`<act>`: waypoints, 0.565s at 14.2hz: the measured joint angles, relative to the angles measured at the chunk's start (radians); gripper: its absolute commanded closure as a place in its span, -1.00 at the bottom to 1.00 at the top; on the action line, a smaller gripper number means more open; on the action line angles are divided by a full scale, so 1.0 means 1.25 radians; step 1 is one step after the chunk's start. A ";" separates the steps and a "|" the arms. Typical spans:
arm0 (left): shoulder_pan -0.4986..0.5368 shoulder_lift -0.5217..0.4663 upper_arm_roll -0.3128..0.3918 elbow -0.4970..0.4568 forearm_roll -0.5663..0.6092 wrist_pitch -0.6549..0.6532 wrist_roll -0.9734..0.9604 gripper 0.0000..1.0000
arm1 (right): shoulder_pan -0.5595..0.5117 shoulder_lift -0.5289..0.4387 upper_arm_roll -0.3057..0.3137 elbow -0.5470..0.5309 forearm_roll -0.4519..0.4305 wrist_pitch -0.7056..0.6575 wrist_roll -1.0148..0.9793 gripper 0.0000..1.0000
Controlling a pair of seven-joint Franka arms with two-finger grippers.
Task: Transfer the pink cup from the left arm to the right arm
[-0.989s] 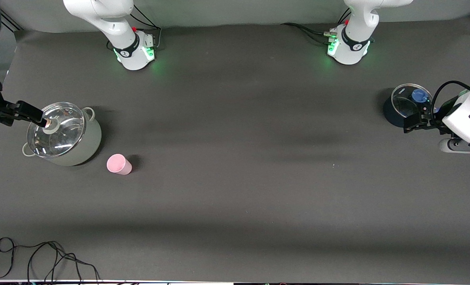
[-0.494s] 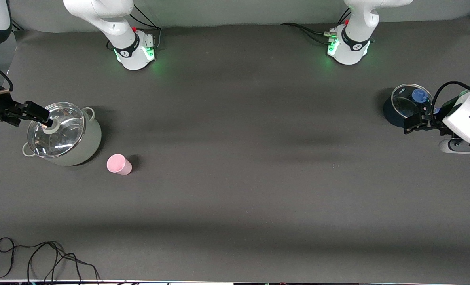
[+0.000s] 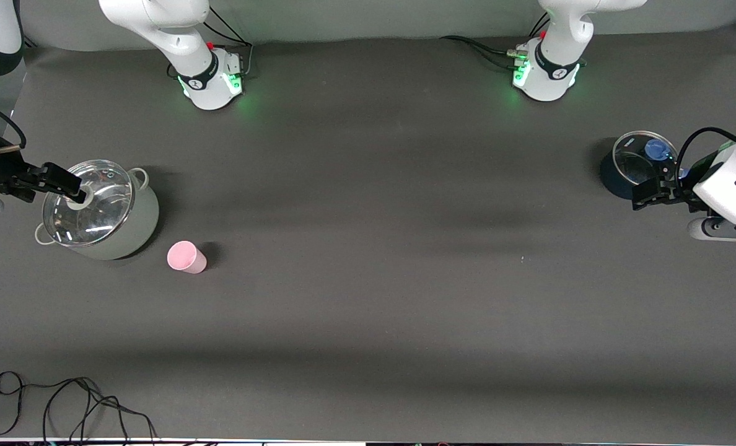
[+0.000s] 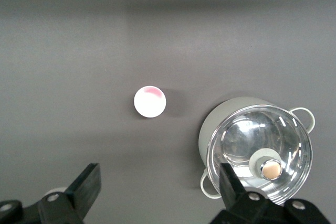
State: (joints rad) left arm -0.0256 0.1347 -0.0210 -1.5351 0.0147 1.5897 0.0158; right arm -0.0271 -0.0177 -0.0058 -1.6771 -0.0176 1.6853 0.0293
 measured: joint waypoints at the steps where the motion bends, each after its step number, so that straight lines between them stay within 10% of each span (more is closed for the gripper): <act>1: 0.000 0.000 0.000 0.000 0.000 0.002 0.000 -0.99 | 0.000 0.000 0.000 0.000 0.000 0.000 0.000 -0.99; 8: 0.000 0.002 0.000 0.000 0.000 0.004 0.000 -0.99 | 0.000 0.001 0.001 0.000 0.016 0.001 0.000 -0.99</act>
State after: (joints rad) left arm -0.0256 0.1366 -0.0210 -1.5353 0.0148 1.5947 0.0158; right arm -0.0271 -0.0169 -0.0045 -1.6770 0.0022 1.6866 0.0297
